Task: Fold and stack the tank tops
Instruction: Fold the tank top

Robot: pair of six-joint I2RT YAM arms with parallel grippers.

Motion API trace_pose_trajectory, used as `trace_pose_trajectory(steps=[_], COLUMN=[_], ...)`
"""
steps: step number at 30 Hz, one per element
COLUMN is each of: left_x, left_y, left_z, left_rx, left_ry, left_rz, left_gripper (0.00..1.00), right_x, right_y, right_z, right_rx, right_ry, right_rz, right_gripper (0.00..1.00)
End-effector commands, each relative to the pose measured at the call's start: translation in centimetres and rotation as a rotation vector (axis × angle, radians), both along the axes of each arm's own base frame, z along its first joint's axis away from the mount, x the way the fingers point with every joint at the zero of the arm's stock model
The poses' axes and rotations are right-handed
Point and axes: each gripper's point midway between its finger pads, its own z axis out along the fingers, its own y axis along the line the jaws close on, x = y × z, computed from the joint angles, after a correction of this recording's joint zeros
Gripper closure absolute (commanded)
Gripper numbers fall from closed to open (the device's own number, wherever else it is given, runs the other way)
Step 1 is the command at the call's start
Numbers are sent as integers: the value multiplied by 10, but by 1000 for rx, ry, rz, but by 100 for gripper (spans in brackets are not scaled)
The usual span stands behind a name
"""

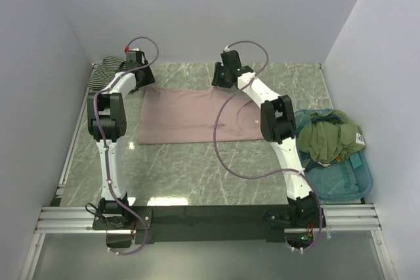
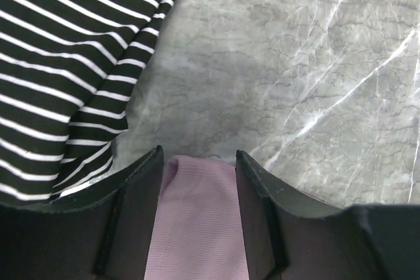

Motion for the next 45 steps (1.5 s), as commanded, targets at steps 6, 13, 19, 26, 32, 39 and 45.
trace_pose_trajectory(steps=[6, 13, 19, 26, 32, 39, 45], left_x=[7, 2, -14, -61, -164, -279, -310], left_y=[-5, 0, 5, 7, 9, -10, -30], left_z=[5, 22, 117, 194, 152, 64, 23], left_rx=[-7, 1, -8, -105, -276, -373, -413], left_ry=[-20, -66, -284, -360, -150, 75, 166], left_rz=[-44, -5, 58, 188, 497, 505, 466], left_gripper=[46, 47, 35, 29, 38, 39, 39], right_x=[11, -1, 10, -15, -113, -230, -265], right_y=[2, -11, -23, -45, -66, -96, -100], right_z=[7, -1, 101, 176, 153, 70, 31], right_rx=[36, 18, 31, 28, 13, 46, 41], right_ry=[7, 23, -226, -321, -209, -42, 25], right_rz=[-30, -68, -99, -165, -209, -255, -275], right_gripper=[53, 54, 53, 53, 54, 56, 57])
